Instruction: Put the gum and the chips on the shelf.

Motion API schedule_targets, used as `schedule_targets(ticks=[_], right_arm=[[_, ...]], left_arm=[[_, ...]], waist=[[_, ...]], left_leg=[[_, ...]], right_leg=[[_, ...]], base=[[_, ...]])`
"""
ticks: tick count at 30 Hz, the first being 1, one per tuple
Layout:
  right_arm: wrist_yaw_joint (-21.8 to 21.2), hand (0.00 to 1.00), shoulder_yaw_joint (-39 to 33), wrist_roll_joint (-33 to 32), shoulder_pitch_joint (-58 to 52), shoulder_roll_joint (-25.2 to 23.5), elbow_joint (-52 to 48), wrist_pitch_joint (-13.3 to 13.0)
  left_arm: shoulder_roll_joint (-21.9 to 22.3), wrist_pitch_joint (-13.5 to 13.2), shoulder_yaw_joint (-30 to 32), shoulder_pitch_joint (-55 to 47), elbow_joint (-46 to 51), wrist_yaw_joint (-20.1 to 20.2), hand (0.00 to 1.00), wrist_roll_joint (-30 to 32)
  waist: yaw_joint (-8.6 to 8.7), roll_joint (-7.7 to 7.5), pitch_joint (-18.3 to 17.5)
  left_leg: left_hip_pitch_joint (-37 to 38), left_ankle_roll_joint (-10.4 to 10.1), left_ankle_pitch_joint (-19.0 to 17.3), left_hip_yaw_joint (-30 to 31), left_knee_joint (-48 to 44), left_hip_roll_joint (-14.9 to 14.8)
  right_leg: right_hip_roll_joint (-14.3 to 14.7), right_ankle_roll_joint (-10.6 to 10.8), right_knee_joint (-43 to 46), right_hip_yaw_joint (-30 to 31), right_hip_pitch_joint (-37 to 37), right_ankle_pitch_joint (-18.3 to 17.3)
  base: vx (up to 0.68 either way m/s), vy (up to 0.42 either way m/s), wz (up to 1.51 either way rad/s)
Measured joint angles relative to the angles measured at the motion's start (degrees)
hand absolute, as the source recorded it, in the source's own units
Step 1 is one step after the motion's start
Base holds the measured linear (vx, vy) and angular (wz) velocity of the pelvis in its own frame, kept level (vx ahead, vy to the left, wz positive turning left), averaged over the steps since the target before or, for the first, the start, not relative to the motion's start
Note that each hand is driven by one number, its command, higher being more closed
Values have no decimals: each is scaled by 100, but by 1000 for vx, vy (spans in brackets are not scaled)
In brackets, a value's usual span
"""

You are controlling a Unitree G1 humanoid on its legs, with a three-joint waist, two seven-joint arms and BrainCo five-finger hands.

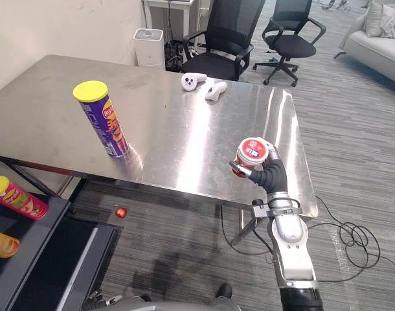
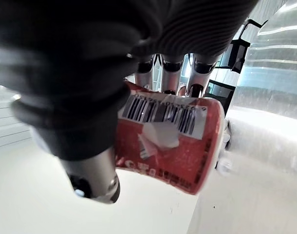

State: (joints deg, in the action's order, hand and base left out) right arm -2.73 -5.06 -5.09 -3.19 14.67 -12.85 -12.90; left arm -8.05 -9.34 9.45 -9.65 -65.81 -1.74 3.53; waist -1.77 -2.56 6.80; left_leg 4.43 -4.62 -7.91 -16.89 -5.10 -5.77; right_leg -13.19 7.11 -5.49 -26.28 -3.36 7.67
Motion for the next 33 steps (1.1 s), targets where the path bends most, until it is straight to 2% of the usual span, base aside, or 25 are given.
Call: schedule_targets(ticks=[4, 10, 12, 14, 15, 16, 17, 18, 19, 20, 21, 22, 23, 24, 25, 26, 27, 31, 32, 33], right_arm=[[-5, 100, -19, -3, -73, 0, 5, 1], [27, 100, 43, -58, 96, -8, 387, 8], [97, 100, 176, -59, 372, -13, 660, 12], [162, 100, 200, -57, 664, -5, 823, 13], [204, 100, 197, -57, 693, -4, 837, 15], [257, 100, 182, -57, 700, -3, 839, 17], [268, 100, 212, -54, 699, -34, 845, 23], [273, 100, 169, -52, 700, -25, 806, 13], [293, 100, 44, -52, 772, 16, 821, -2], [372, 100, -201, -48, 866, 63, 876, 21], [445, 100, -362, -49, 839, 46, 878, 24], [483, 100, -412, -49, 812, 46, 878, 27], [492, 100, -449, -48, 771, -13, 854, 24], [476, 100, -522, -45, 741, -125, 784, 11], [480, 100, -587, -46, 718, -166, 780, 12], [508, 100, -681, -48, 569, -225, 756, 18], [507, 100, -815, -48, 375, -200, 688, 23], [515, 100, -1004, -48, 201, -212, 621, 37], [507, 100, -1009, -47, 159, -239, 608, 37], [506, 100, -1007, -46, 143, -292, 604, 44]], left_arm=[[103, 15, 124, -81, -6, 9, 0, -10], [168, 76, 228, -77, -7, 27, 0, -120], [215, 79, 225, -60, -4, -2, 0, -123], [303, 91, 225, 2, 5, -68, 0, -300], [335, 119, 224, 6, 21, -73, 0, -359], [353, 128, 222, -4, 22, -82, 0, -417], [340, 142, 249, -47, 22, -86, 0, -530], [330, 187, 349, -26, 1, -104, 0, -560], [321, 222, 476, 31, -32, -150, 0, -565], [485, 245, 689, 3, -32, -222, 0, -574], [500, 249, 659, -29, -1, -232, 0, -559], [530, 242, 650, -61, 50, -235, 0, -541], [430, 237, 677, -118, 136, -237, 0, -499], [381, 264, 731, -47, 34, -237, 0, -440], [396, 280, 751, -37, 3, -238, 0, -450], [424, 289, 789, -60, -16, -248, 0, -421], [435, 300, 778, -55, -25, -239, 0, -217], [422, 271, 638, -48, -33, -197, 0, 13], [417, 267, 596, -46, -39, -178, 0, 28], [396, 266, 589, -24, -33, -178, 0, 56]], waist=[[-6, 112, -102], [-35, 191, -67], [-80, 263, 3], [-166, 416, 153], [-198, 457, 184], [-203, 499, 207], [-266, 425, 180], [-216, 349, 152], [-147, 304, 191], [-201, 537, 170], [-115, 585, 178], [-90, 580, 177], [-48, 447, 130], [-17, 381, 128], [-8, 376, 141], [16, 333, 169], [89, 442, 121], [245, 568, 56], [303, 636, 13], [314, 630, 15]], left_leg=[[-21, 0, 2, 85, -30, -9], [-451, -3, 34, 651, -297, -52], [-697, -14, 162, 976, -341, -65], [-916, 52, 369, 1133, -296, -104], [-990, 179, 409, 1113, -292, -112], [-1018, 595, 386, 1048, -159, -134], [-952, 1444, 246, 397, 116, -217], [-923, 1792, 141, -161, 175, -289], [-1080, 1592, 134, -686, -181, -528], [-1213, 1437, 774, -1512, -1106, -912], [-1256, 1153, 1077, -1737, -1080, -932], [-1241, 1092, 1262, -1766, -946, -899], [-1095, 895, 1756, -1692, -208, -642], [-1076, 896, 1405, -1825, -338, -632], [-1080, 875, 1077, -2071, -818, -764], [-942, 711, 735, -2407, -1283, -833], [-854, 623, 685, -2548, -1144, -768], [-821, 618, 682, -2458, -221, -419], [-783, 568, 741, -2368, 332, -255], [-733, 592, 902, -2303, 554, -140]], right_leg=[[12, 0, -38, -89, -68, 0], [42, -29, -39, -623, -140, -37], [77, -85, -20, -951, -141, -75], [72, -167, 279, -1318, -69, -326], [50, -185, 391, -1429, -61, -435], [16, -205, 546, -1588, -52, -559], [-12, -280, 549, -1689, -30, -624], [63, -329, 293, -1804, -92, -552], [68, -354, 138, -2041, -131, -496], [48, -371, 511, -2279, -93, -597], [-13, -423, 686, -2436, -138, -692], [-26, -437, 727, -2527, -144, -702], [-2, -493, 549, -2717, -192, -730], [35, -439, 354, -3055, -251, -716], [22, -482, 421, -3131, -227, -745], [-11, -496, 529, -3319, -292, -754], [-16, -496, 603, -3590, -355, -754], [26, -419, 620, -4237, -489, -711], [86, -388, 619, -4424, -462, -689], [69, -354, 606, -4496, -466, -659]], base=[[-15, -12, 12], [-33, -28, 48], [-58, -48, 73], [-92, -50, 83], [-122, -39, 80], [-80, -49, 79], [-80, -110, 108], [-20, -129, 123], [14, -72, 129], [31, 9, 131], [30, 51, 105], [-39, 43, 109], [-79, 31, 93], [-87, 7, 82], [-22, 15, 72], [-29, 63, 87], [-48, 106, 100], [-127, 156, 97], [-97, 125, 76], [-139, 128, 76]])
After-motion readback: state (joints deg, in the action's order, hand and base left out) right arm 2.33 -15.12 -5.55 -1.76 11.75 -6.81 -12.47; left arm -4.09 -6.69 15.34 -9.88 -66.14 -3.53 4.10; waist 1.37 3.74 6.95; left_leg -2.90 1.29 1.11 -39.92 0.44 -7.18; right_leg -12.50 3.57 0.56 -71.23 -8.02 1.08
